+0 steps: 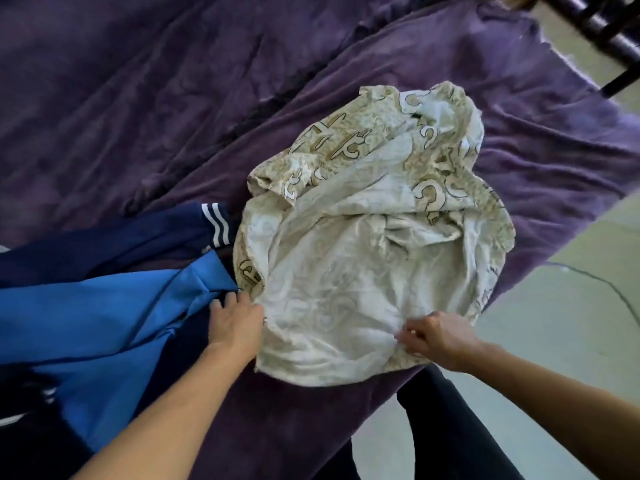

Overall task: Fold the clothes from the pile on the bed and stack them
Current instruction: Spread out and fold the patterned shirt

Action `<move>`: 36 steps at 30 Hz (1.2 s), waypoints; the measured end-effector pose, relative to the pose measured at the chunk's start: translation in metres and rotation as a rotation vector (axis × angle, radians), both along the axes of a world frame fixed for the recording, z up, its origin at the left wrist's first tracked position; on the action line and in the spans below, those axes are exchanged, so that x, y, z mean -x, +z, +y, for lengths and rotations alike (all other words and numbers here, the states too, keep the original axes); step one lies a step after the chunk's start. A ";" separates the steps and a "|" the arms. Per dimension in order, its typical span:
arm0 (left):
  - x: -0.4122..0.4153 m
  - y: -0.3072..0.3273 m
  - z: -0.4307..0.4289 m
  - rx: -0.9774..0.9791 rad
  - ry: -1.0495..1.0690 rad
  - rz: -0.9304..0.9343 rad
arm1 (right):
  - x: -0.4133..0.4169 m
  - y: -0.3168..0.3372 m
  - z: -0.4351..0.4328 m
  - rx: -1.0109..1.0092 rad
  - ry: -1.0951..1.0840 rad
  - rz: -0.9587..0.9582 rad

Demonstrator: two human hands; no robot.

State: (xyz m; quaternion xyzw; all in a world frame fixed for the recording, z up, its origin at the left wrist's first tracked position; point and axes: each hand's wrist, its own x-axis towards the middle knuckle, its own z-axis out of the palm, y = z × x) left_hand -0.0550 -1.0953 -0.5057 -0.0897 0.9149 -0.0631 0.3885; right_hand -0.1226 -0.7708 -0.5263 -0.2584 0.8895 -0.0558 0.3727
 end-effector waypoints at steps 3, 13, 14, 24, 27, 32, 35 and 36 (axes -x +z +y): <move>0.013 -0.004 0.050 -0.147 -0.042 0.291 | 0.042 -0.001 0.018 0.249 -0.081 0.332; 0.045 -0.040 0.232 -0.613 0.065 -0.140 | 0.203 -0.019 0.102 -0.002 -0.746 0.126; 0.043 -0.039 0.243 -0.592 0.073 -0.158 | 0.210 -0.017 0.111 0.080 -0.790 0.136; 0.107 -0.014 0.268 -0.751 0.728 -0.096 | 0.287 0.034 0.211 0.221 -1.320 0.081; 0.133 0.001 0.226 -0.846 0.826 -0.205 | 0.309 0.042 0.205 0.238 -1.340 -0.181; 0.178 -0.001 0.151 -0.480 1.114 0.345 | 0.361 0.047 0.142 0.591 -1.494 -0.512; 0.204 -0.009 0.120 -0.290 1.067 0.474 | 0.376 0.042 0.107 0.602 -1.265 -0.392; 0.212 -0.011 0.112 -0.251 1.020 0.501 | 0.381 0.039 0.098 0.573 -1.156 -0.263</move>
